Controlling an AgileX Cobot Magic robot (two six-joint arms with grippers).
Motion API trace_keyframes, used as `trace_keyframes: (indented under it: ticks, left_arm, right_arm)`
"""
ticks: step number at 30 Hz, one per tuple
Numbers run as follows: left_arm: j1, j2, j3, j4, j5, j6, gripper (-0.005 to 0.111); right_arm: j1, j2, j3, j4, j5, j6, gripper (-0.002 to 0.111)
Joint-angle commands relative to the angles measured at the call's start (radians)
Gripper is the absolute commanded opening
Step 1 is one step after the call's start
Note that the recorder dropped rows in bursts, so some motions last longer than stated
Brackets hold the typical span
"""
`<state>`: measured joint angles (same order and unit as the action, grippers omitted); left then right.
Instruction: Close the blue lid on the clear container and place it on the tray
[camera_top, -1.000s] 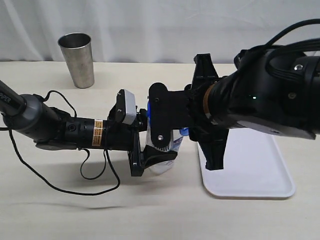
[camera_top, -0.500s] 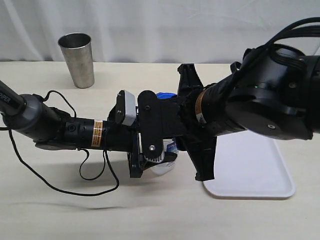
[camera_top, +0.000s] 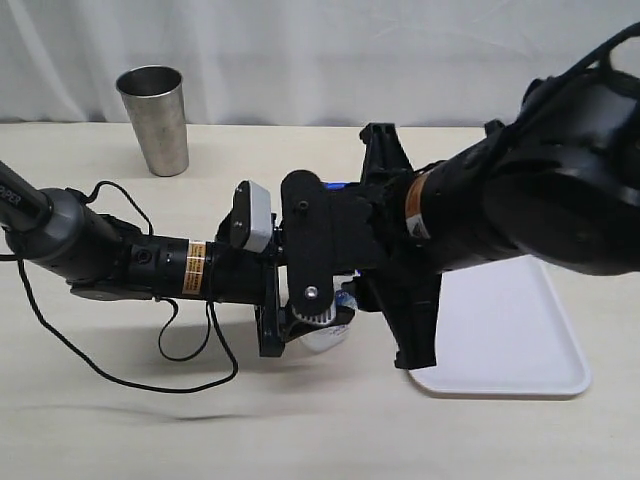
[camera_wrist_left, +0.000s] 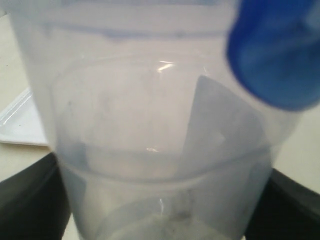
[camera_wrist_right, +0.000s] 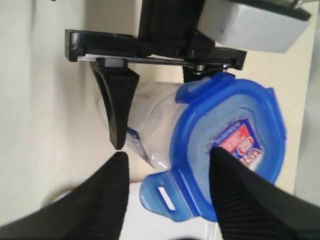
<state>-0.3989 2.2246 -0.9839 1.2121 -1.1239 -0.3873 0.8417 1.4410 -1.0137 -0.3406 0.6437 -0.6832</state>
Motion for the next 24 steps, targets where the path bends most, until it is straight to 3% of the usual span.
trace_keyframes:
  ticks: [1,5,24]
  left_arm:
    - [-0.004,-0.011,0.001,-0.009,-0.039,-0.002,0.0]
    - [-0.004,-0.011,0.001,0.007,-0.034,-0.007,0.0]
    - [-0.004,-0.011,0.001,0.005,-0.042,-0.007,0.0]
  right_arm:
    - [-0.007,-0.078,0.003,0.013,-0.004,0.005,0.048]
    - [-0.06,-0.069,0.003,0.011,-0.002,0.007,0.043]
    - [-0.062,0.047,0.004,-0.067,0.013,-0.016,0.038]
